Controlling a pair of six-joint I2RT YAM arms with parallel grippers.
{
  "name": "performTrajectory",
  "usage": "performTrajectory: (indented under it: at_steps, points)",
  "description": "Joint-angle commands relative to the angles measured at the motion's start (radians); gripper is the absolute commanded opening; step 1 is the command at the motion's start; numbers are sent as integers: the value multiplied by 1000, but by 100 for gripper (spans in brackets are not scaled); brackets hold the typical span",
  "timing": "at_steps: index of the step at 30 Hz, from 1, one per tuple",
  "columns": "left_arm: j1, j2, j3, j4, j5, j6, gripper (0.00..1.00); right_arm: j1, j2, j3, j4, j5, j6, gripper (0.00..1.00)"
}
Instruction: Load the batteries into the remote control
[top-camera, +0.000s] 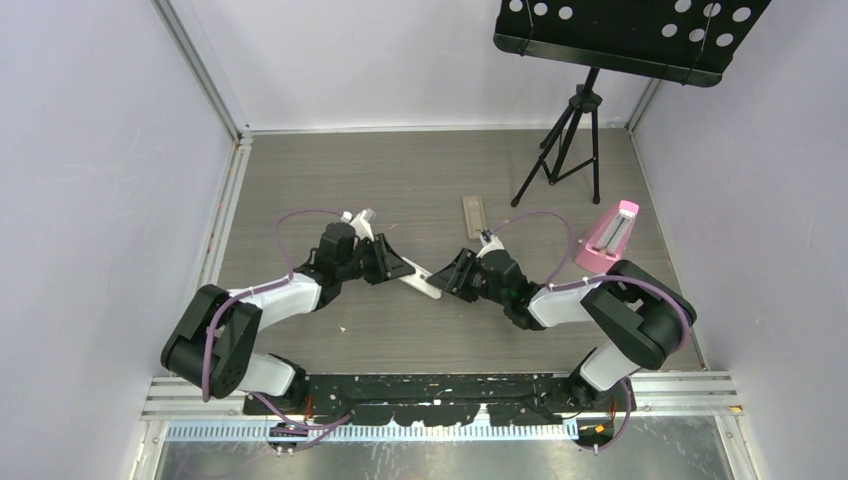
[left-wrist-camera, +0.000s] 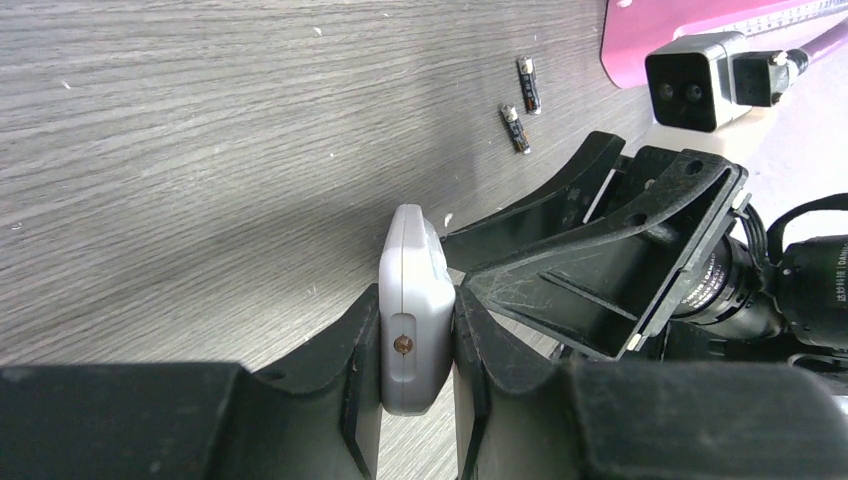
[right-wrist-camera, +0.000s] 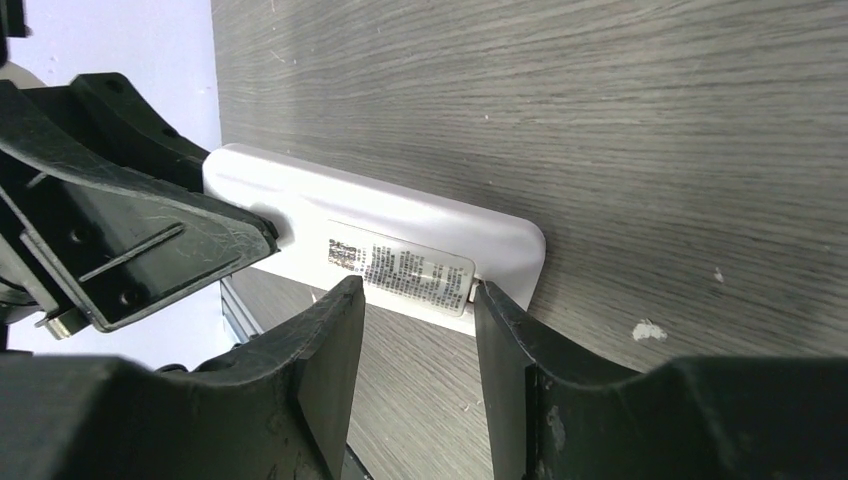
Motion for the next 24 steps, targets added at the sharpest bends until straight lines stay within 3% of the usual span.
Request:
performTrajectory:
  at_steps: [1, 16, 20, 24]
  points:
    - [-76, -5, -2, -272, -31, 95, 0, 22, -65, 49, 90, -69, 4, 49]
    - [-98, -44, 40, -377, -132, 141, 0, 10, -141, 16, 25, -35, 49, 48]
    - [-98, -59, 45, -393, -153, 144, 0, 8, -153, 32, -106, 4, 49, 47]
    - [-98, -79, 49, -404, -168, 150, 0, 10, -193, 74, -365, 63, 50, 45]
